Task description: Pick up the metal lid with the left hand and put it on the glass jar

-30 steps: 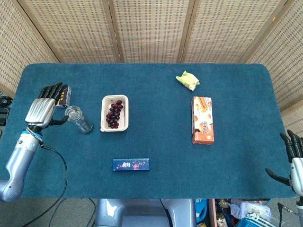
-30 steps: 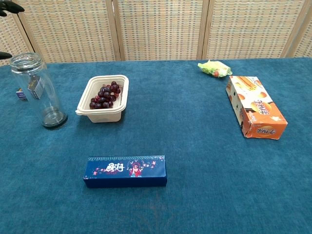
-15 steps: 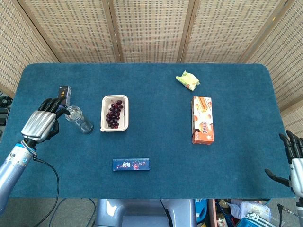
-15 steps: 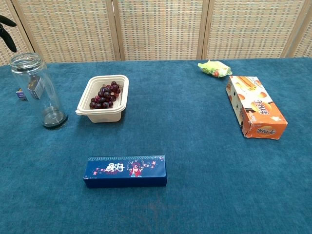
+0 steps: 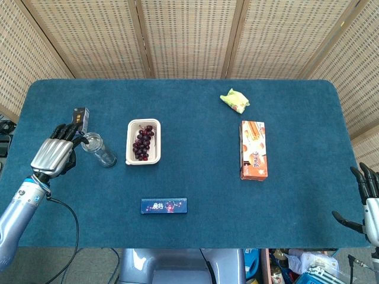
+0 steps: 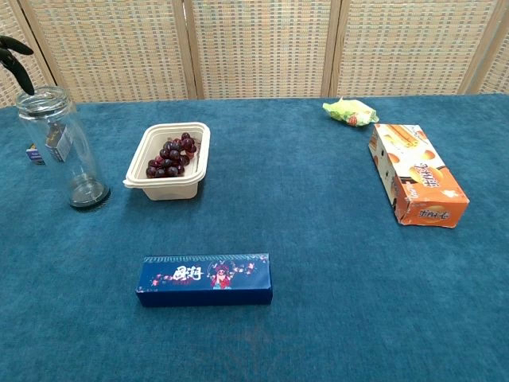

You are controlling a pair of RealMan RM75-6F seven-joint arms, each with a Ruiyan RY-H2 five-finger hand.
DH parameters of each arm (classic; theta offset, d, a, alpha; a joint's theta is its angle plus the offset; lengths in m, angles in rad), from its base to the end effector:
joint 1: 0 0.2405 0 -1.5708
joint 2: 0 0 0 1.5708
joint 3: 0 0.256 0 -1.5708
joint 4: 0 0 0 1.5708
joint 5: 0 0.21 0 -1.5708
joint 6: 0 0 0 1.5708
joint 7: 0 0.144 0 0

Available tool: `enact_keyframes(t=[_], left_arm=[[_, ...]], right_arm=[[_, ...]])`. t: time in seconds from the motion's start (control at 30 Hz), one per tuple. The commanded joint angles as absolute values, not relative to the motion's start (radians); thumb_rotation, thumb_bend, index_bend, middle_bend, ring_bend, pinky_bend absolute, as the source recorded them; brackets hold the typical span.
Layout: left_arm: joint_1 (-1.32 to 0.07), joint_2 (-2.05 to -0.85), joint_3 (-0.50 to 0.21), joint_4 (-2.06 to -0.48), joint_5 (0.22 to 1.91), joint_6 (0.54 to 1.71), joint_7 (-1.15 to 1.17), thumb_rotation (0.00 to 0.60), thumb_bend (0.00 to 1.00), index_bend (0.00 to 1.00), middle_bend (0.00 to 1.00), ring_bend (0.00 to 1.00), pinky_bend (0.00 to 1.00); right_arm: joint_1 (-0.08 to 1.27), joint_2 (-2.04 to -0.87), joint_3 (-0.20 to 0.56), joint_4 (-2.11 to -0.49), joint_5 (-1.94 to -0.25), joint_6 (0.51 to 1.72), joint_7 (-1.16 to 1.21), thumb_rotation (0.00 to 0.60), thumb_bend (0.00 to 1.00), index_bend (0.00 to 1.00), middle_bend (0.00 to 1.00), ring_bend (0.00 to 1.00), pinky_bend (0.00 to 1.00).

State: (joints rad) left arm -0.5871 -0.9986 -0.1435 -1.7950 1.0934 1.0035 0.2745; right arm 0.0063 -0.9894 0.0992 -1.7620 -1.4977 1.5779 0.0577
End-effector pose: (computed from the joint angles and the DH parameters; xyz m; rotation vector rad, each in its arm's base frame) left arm -0.2138 0.3208 0.1435 -1.6966 -0.9019 -0.7491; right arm -0.2937 -0.1653 0.2046 1.2463 -0.8960 1.0016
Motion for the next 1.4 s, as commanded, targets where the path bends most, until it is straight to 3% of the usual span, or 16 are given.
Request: enact_keyframes(t=[0.03, 1.1, 1.17, 1.27, 1.3, 1.33, 1.37, 1.4], left_arm=[[-0.592, -1.002, -0.143, -1.792, 1.079, 0.999, 0.286, 0.6, 0.99, 0.32, 0.0, 0.0, 0.0], [-0.609, -1.023, -0.145, -1.778, 1.038, 1.009, 0.293, 0.6, 0.99, 0.35, 0.0, 0.0, 0.0], [-0.596, -1.008, -0.153, -1.786, 1.07, 1.034, 0.258, 0.6, 0.99, 0.33, 0.0, 0.0, 0.0], [-0.577, -0.983, -0.159, -1.802, 1.106, 1.056, 0.212, 0.6, 0.99, 0.12, 0.0, 0.0, 0.0], [-0.566, -0.971, -0.163, -1.808, 1.119, 1.072, 0.191, 0.6, 0.98, 0.04, 0.0, 0.0, 0.0], [-0.557, -0.964, -0.166, -1.81, 1.124, 1.089, 0.182, 0.6, 0.88, 0.01, 0.0, 0.0, 0.0], [-0.545, -0.957, -0.167, -1.815, 1.133, 1.108, 0.173, 0.6, 0.77, 0.0, 0.0, 0.0, 0.0], [-0.535, -0.953, -0.167, -1.818, 1.136, 1.123, 0.168, 0.6, 0.56, 0.0, 0.0, 0.0, 0.0]], right_arm=[[0.006, -0.99, 0.1, -1.762, -1.497, 1.578, 0.058, 0.6, 0.0, 0.0, 0.0, 0.0, 0.0], [0.009, -0.993, 0.101, -1.76, -1.492, 1.572, 0.053, 0.6, 0.0, 0.0, 0.0, 0.0, 0.0], [0.01, -0.993, 0.1, -1.759, -1.492, 1.57, 0.052, 0.6, 0.0, 0.0, 0.0, 0.0, 0.0], [0.011, -0.994, 0.1, -1.759, -1.493, 1.569, 0.052, 0.6, 0.0, 0.0, 0.0, 0.0, 0.0], [0.011, -0.994, 0.099, -1.759, -1.493, 1.569, 0.051, 0.6, 0.0, 0.0, 0.0, 0.0, 0.0], [0.01, -0.994, 0.099, -1.759, -1.494, 1.569, 0.05, 0.6, 0.0, 0.0, 0.0, 0.0, 0.0], [0.01, -0.994, 0.099, -1.76, -1.495, 1.57, 0.051, 0.6, 0.0, 0.0, 0.0, 0.0, 0.0], [0.01, -0.994, 0.099, -1.76, -1.496, 1.572, 0.051, 0.6, 0.0, 0.0, 0.0, 0.0, 0.0]])
